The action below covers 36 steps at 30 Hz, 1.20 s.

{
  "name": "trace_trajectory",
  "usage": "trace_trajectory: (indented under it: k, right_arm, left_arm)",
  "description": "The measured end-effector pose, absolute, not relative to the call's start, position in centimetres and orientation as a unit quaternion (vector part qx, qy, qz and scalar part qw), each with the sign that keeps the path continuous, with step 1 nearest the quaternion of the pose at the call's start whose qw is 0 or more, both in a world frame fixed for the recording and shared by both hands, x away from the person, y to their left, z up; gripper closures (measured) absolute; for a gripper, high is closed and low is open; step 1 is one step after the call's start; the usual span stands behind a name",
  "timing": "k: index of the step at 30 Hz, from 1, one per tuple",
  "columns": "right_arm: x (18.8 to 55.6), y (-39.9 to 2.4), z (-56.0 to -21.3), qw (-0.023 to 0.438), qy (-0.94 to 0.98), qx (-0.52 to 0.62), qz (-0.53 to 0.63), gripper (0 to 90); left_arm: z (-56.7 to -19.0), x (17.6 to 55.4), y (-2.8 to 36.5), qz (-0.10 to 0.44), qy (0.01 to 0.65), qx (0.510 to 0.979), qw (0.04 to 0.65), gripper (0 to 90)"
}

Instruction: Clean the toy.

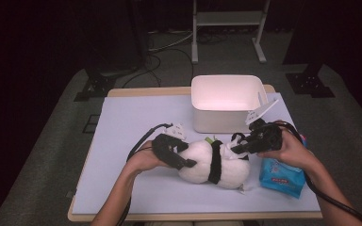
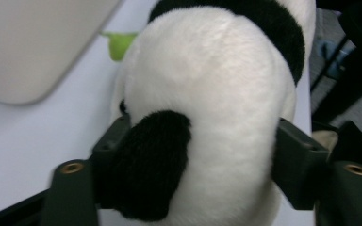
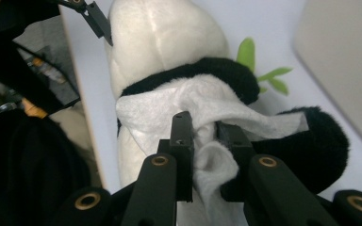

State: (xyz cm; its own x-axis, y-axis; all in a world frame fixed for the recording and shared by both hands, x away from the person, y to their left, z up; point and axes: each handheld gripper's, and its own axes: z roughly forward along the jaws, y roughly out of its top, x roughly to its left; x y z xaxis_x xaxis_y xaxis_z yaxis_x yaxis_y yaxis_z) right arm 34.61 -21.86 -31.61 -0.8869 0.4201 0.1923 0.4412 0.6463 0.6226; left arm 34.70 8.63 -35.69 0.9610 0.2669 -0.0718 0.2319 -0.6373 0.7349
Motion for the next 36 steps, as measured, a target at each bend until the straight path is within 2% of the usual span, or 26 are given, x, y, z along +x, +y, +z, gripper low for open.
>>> trace_trajectory:
  k: [5,8,11,14,19,21,23,25,26,32,36]
  right_arm:
    - [35.6,-21.6,-30.9,0.017,-0.904,-0.240,-0.355,78.0]
    - [36.0,-21.0,-30.6,0.013,-0.905,-0.237,-0.354,78.1]
    - [36.2,-20.6,-30.6,0.016,-0.904,-0.235,-0.355,78.0]
    - [36.2,-20.2,-31.0,0.020,-0.905,-0.237,-0.353,78.1]
    - [35.8,-19.4,-31.7,0.029,-0.910,-0.229,-0.344,78.1]
    - [35.5,-19.2,-31.8,0.036,-0.911,-0.224,-0.344,78.2]
    - [35.2,-18.9,-31.9,0.044,-0.913,-0.215,-0.345,78.1]
    - [34.9,-18.5,-32.0,0.049,-0.915,-0.206,-0.344,78.1]
    - [34.7,-18.3,-31.9,0.049,-0.916,-0.203,-0.343,78.0]
    - [34.3,-18.1,-30.5,0.020,-0.916,-0.193,-0.352,78.0]
    - [34.8,-18.4,-29.9,0.006,-0.911,-0.207,-0.356,78.0]
  left_arm:
    - [-34.6,35.0,8.9,0.048,0.135,0.900,0.411,40.2]
    - [-33.9,35.2,9.5,0.069,0.129,0.903,0.405,40.3]
    - [-34.0,35.0,9.9,0.065,0.130,0.904,0.402,39.7]
    - [-34.5,34.9,10.3,0.046,0.137,0.903,0.405,36.0]
    - [-34.4,34.9,10.7,0.015,0.152,0.900,0.408,19.8]
    - [-33.8,35.0,10.9,0.005,0.149,0.892,0.426,19.9]
    - [-33.4,35.0,10.9,0.007,0.149,0.888,0.434,23.3]
    - [-33.6,34.9,10.5,-0.001,0.144,0.897,0.419,36.2]
    - [-33.9,34.9,10.2,-0.003,0.144,0.898,0.416,38.0]
    - [-34.2,34.4,10.3,-0.014,0.135,0.903,0.408,41.9]
    - [-33.8,34.1,10.2,-0.018,0.128,0.906,0.402,39.9]
